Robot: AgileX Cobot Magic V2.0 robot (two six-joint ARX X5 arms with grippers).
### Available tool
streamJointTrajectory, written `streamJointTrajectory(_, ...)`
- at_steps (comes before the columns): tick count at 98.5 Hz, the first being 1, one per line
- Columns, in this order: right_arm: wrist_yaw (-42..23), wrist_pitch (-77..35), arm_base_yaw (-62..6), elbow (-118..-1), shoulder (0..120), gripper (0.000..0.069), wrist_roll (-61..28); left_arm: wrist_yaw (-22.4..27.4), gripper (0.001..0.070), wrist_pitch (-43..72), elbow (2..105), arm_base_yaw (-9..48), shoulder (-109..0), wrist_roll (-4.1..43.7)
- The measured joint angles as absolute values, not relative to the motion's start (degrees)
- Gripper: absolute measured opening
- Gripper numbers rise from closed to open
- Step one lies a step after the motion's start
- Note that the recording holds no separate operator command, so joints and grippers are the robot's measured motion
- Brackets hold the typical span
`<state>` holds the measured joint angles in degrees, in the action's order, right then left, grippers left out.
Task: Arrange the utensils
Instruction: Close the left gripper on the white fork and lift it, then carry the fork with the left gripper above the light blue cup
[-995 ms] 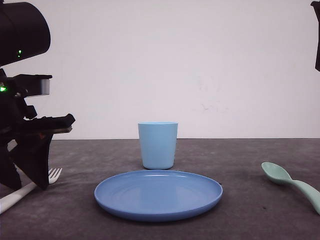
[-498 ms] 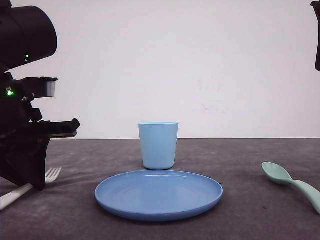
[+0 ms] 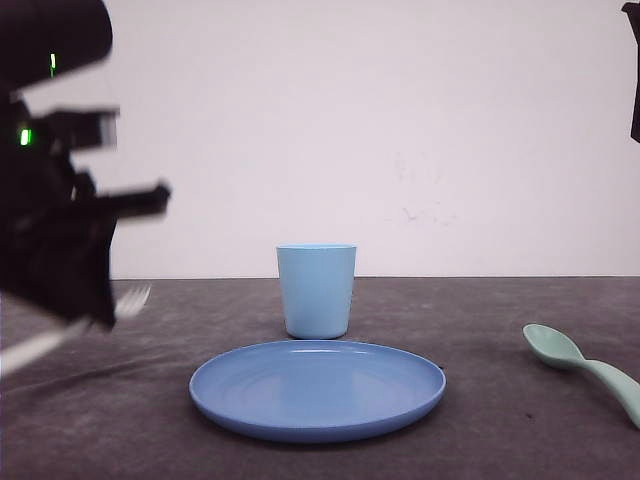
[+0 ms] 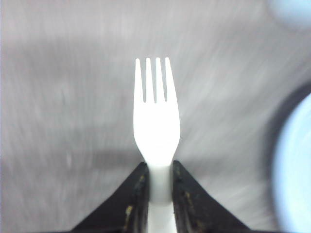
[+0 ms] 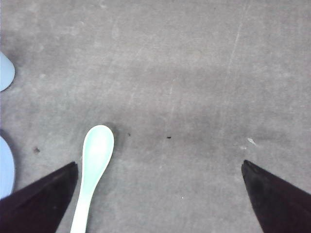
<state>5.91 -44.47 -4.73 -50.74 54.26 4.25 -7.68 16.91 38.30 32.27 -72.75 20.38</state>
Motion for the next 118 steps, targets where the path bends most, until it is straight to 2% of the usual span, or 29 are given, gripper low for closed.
streamJointTrajectory(23, 5.9, -44.4, -4.7, -50.7, 54.3, 0.068, 4.3, -7.1, 0.0061, 9.0, 39.7, 32.3, -65.2, 20.4)
streamJointTrajectory(51, 5.9, -44.4, -4.7, -50.7, 54.3, 0.068, 4.3, -1.4, 0.0061, -11.4, 39.8, 32.6, -64.4, 20.2)
streamJointTrajectory(74, 5.9, -44.4, -4.7, -50.7, 54.3, 0.068, 4.3, -1.0, 0.0061, -30.8, 39.8, 33.6, -71.7, 17.9)
streamJointTrajectory(96, 5.9, -44.4, -4.7, -50.7, 54.3, 0.068, 4.3, 3.4, 0.0061, -47.5, 39.8, 34.0, -81.4, 16.3)
streamJointTrajectory(118, 5.9, -44.4, -4.7, -50.7, 54.3, 0.068, 4.3, 4.0, 0.0061, -61.7, 39.9, 34.1, -91.6, 11.3)
